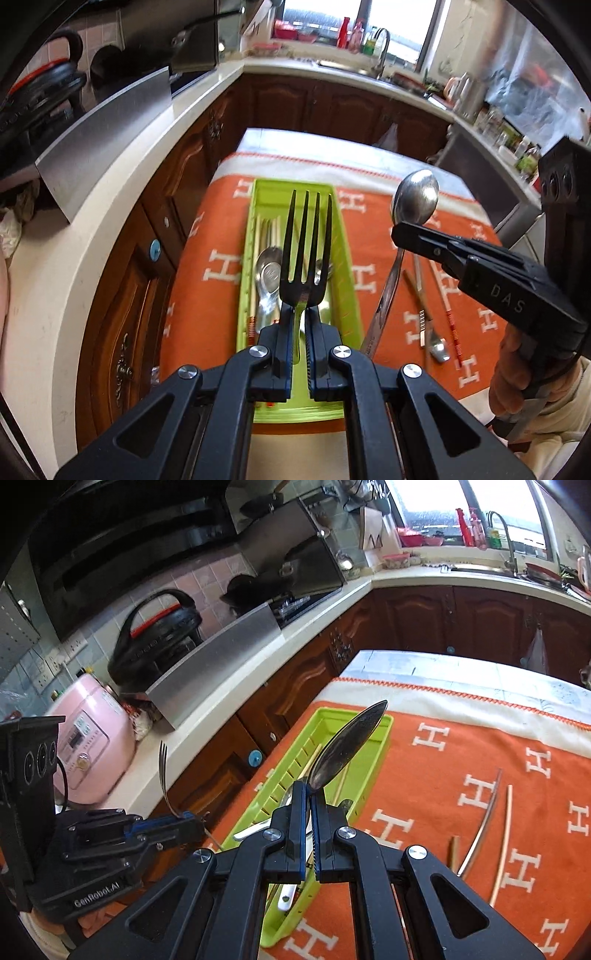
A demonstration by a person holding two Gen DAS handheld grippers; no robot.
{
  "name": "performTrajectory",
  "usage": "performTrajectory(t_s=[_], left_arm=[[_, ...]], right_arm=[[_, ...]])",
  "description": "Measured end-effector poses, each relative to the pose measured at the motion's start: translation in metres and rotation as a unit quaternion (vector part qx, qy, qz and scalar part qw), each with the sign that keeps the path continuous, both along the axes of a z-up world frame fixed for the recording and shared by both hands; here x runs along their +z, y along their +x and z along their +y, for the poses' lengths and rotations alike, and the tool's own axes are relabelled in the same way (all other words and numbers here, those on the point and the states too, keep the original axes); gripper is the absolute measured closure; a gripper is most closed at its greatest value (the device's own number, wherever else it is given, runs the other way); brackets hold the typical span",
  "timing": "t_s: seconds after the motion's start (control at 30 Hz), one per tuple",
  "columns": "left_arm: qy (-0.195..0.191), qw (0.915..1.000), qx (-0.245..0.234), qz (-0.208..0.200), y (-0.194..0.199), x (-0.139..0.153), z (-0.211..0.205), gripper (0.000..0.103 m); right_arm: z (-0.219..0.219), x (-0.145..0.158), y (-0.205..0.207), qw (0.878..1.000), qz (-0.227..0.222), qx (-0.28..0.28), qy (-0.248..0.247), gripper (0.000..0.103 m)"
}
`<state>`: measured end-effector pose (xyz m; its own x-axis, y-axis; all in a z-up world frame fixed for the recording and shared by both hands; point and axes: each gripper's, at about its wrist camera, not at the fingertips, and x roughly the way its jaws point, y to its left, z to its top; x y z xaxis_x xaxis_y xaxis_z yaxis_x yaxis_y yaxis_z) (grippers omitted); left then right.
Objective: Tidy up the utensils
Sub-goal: 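Lift the fork and spoon and carry both over the tray, then open both grippers to drop the fork and spoon into the tray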
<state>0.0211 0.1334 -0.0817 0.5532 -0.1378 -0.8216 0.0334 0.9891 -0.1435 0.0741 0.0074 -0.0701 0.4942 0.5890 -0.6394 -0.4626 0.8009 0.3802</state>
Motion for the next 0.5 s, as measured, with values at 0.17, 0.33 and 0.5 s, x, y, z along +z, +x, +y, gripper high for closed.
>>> performTrajectory(t_s=[0.17,0.33,0.5], left_arm=[[0.003,0.9996,0.004,0.029,0.022,-0.025,0.000,0.099],[-0.005,0.9990,0.003,0.045,0.044,-0.044,0.002,0.099],[-0.012,0.9984,0.001,0.055,0.064,-0.055,-0.001,0.099]], right_arm=[[0.027,-0.026,0.021,0.999,0.020,0.012,-0.022,0.101],[0.045,-0.054,0.040,0.998,0.036,0.023,-0.044,0.100],[0.054,-0.077,0.059,0.996,0.066,0.026,-0.049,0.099]])
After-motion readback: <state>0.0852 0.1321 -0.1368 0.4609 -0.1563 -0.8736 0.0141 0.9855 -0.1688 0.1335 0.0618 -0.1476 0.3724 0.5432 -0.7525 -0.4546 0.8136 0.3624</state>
